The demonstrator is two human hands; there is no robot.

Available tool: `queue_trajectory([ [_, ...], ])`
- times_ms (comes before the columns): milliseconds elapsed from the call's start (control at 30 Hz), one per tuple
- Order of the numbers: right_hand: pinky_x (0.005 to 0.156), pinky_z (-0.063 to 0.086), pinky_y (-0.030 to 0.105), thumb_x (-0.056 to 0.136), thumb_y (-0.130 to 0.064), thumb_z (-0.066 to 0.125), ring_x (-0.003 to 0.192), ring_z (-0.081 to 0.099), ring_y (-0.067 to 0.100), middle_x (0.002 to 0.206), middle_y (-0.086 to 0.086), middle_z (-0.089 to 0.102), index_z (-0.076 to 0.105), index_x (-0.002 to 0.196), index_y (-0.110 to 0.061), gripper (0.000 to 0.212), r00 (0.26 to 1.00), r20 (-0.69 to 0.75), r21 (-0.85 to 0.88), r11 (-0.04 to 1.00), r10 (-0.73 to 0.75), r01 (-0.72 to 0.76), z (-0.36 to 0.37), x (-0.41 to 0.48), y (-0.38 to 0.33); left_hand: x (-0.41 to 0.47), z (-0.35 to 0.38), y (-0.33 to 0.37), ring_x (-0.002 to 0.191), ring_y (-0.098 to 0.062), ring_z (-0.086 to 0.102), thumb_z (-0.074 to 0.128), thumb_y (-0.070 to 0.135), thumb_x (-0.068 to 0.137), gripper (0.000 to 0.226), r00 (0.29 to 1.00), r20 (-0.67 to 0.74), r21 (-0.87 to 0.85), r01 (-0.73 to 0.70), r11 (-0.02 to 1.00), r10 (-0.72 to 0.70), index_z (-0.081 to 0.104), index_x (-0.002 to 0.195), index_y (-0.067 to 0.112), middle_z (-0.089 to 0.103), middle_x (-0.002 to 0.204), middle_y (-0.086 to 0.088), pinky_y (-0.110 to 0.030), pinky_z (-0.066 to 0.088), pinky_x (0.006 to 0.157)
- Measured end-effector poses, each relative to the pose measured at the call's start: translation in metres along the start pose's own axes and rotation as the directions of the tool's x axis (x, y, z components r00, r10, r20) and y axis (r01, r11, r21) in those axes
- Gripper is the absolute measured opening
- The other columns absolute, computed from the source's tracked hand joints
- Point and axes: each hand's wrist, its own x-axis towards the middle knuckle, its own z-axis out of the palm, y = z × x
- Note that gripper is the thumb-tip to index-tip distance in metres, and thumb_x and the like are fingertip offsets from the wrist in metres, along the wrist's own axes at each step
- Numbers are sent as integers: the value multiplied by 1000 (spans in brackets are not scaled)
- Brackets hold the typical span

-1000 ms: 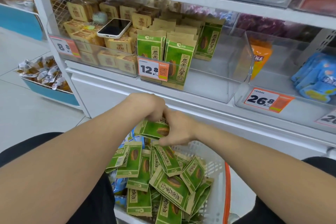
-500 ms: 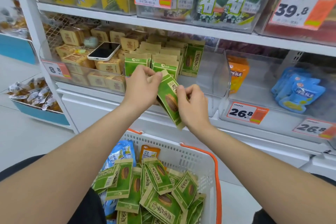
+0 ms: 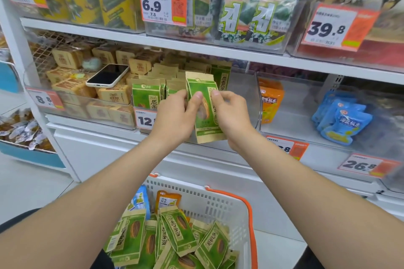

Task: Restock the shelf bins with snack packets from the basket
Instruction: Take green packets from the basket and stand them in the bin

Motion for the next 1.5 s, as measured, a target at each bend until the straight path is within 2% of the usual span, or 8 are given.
queue_trajectory([
  [67,85,60,39,101,-42,58,85,73,17,89,-2,78,78,99,-15,34,998,-48,6,1000,30,-29,1,8,0,2,1,6,68,-20,59,39,50,110,44,998,-46,98,-33,995,38,58,82,21,62,70,4,-41,38,63],
  [233,90,60,43,89,-49,71,89,74,21,87,-3,78,76,95,-14,37,961,-233,218,971,149,-98,12,39,-4,8,10,1,103,-30,50,51,27,100,24,953,-166,398,-170,901,253,59,120,16,52,119,-8,-46,45,81],
  [433,84,52,35,104,-16,53,99,59,27,119,8,61,52,112,-11,10,921,-306,145,968,239,-204,15,82,-5,21,21,-14,148,-38,29,63,37,84,64,980,-9,655,-144,741,199,47,142,16,35,158,-12,-60,28,109],
  [667,103,52,42,91,-13,68,122,62,33,129,12,65,61,127,-9,37,899,-390,-176,941,202,-288,24,121,4,36,25,-25,141,-36,36,56,54,82,63,976,-7,708,-148,691,216,50,135,21,48,143,-5,-60,24,112],
  [900,88,53,30,99,-14,61,118,66,27,131,8,66,61,131,-4,33,923,-306,-346,876,233,-336,28,149,16,39,30,-31,126,-35,43,53,53,79,61,971,-41,703,-139,698,235,52,131,22,48,133,-7,-58,26,111],
  [1133,94,53,32,97,-15,62,125,61,27,139,9,60,53,139,-5,44,909,-308,-276,888,282,-369,28,159,26,40,30,-32,125,-35,43,52,53,78,61,971,-45,693,-138,708,233,53,132,23,46,133,-7,-58,26,111],
  [1333,100,50,37,101,-17,60,137,52,31,157,14,44,7,162,-2,82,905,-293,-296,871,307,-392,29,157,26,39,31,-31,125,-35,43,55,50,78,61,972,-51,686,-134,715,231,53,132,23,46,132,-8,-59,25,113],
  [1500,91,57,37,96,-14,65,121,62,31,139,13,58,43,144,-5,54,909,-247,-369,835,335,-408,30,156,27,36,30,-30,127,-36,42,55,48,79,60,971,-42,686,-142,714,233,52,133,23,45,133,-9,-60,23,115],
])
